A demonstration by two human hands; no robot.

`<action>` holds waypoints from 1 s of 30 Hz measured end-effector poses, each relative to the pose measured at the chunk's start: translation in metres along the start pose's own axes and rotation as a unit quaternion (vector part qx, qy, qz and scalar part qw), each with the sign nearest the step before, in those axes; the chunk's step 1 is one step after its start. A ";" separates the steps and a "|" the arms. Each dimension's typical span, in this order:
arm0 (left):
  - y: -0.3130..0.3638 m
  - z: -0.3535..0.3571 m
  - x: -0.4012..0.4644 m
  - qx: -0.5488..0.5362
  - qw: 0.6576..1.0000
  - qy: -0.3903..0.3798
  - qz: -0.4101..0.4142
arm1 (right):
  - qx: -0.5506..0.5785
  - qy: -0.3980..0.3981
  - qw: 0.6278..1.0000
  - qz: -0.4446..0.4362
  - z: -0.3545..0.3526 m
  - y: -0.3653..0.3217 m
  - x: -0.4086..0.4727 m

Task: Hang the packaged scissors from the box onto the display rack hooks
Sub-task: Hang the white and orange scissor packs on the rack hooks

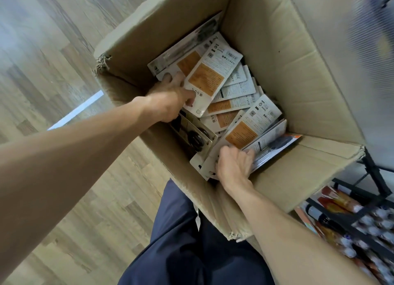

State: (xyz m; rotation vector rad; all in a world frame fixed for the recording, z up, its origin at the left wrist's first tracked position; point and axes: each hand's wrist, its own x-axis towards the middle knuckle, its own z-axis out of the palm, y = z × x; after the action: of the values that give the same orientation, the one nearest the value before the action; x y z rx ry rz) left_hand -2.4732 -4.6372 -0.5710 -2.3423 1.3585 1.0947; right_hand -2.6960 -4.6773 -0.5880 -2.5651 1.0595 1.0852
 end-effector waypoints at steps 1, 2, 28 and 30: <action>0.003 -0.005 -0.004 -0.011 1.000 0.010 0.010 | -0.002 0.009 1.000 -0.004 0.000 0.001 -0.002; 0.008 -0.010 -0.009 -0.035 0.999 0.031 0.023 | -0.002 0.017 1.000 -0.009 0.001 0.002 -0.004; 0.064 -0.140 -0.248 -0.302 0.894 0.302 0.136 | 0.641 0.131 0.755 0.046 -0.215 0.121 -0.202; 0.072 -0.148 -0.249 -0.284 0.897 0.305 0.150 | 0.690 0.146 0.707 0.060 -0.216 0.125 -0.204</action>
State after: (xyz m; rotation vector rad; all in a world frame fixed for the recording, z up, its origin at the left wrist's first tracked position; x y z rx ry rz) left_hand -2.5325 -4.5910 -0.2823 -3.1767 1.8554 0.9608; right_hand -2.7558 -4.7427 -0.2778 -1.3638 1.3209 -0.2539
